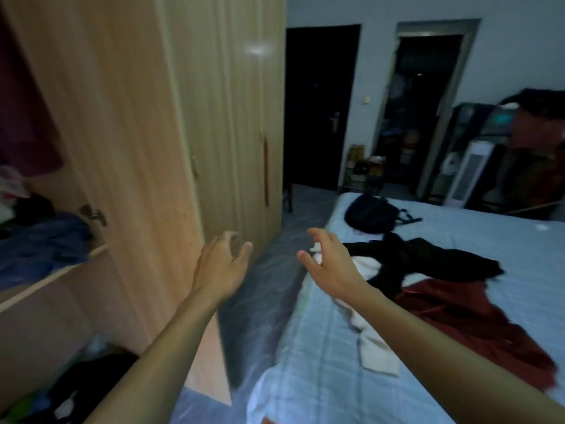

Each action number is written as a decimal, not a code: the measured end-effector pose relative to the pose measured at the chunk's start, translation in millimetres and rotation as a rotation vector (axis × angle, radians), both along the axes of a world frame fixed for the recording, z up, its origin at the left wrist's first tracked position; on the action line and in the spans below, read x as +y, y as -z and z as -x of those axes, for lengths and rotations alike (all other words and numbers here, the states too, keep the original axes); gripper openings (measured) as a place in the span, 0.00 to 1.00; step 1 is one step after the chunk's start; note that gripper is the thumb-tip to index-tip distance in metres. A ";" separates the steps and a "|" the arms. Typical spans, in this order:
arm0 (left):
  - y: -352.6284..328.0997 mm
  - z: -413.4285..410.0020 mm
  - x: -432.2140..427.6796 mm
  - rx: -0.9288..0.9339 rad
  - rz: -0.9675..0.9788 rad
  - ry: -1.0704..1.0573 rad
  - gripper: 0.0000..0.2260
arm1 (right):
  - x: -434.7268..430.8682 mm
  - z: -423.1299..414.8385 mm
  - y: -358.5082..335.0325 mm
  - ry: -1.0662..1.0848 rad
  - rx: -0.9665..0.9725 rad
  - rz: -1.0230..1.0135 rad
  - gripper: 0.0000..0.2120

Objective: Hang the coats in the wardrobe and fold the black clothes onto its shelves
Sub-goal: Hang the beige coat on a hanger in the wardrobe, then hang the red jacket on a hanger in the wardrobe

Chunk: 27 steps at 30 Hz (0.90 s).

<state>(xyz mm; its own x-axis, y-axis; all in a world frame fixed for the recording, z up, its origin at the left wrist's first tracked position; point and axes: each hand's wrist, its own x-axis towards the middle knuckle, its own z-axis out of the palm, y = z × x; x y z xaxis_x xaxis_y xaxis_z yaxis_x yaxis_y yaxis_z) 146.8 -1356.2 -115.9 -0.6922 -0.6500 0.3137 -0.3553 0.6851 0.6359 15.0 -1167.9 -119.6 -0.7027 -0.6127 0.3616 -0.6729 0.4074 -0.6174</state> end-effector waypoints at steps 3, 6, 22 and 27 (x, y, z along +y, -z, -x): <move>6.1 44.5 44.7 0.010 -0.024 0.123 0.20 | 57.4 30.5 7.1 0.103 -0.012 0.001 0.24; 17.6 93.3 87.2 -0.034 -0.033 0.220 0.21 | 115.3 63.1 19.2 0.192 -0.034 0.003 0.23; 104.9 319.2 297.9 -0.234 -0.056 0.438 0.20 | 353.9 269.4 112.8 0.484 -0.227 0.000 0.17; 145.5 386.7 300.7 -0.313 -0.091 0.440 0.18 | 360.3 326.3 144.7 0.484 -0.263 -0.020 0.15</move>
<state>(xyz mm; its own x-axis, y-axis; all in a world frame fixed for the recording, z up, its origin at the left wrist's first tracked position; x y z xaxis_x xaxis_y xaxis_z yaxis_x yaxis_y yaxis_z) -239.9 -1055.5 -261.3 -0.9560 -0.2932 0.0049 -0.2297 0.7590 0.6092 -311.3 -807.7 -264.3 -0.9711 -0.2018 0.1272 -0.2295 0.6451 -0.7288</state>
